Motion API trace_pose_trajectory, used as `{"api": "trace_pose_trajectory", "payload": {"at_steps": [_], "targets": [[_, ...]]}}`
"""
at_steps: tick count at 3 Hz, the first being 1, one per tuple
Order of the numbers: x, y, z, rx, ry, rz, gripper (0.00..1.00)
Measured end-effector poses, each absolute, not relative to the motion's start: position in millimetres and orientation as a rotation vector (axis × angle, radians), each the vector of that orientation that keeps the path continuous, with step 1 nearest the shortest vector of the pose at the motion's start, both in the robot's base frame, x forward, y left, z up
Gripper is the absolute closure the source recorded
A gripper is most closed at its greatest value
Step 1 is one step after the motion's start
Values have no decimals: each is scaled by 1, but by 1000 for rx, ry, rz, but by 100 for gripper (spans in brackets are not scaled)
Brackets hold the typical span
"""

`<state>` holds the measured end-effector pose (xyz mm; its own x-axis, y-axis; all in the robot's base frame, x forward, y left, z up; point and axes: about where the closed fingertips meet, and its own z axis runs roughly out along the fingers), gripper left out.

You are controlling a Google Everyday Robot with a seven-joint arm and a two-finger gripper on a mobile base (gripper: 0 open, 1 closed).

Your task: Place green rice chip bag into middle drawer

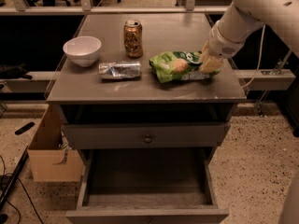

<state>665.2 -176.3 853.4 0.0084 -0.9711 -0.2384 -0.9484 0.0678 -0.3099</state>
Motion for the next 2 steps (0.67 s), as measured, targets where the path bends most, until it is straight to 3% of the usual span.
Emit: {"api": "trace_pose_trajectory", "payload": {"at_steps": [2], "targets": [[653, -184, 884, -1875, 1955, -28, 100]]}}
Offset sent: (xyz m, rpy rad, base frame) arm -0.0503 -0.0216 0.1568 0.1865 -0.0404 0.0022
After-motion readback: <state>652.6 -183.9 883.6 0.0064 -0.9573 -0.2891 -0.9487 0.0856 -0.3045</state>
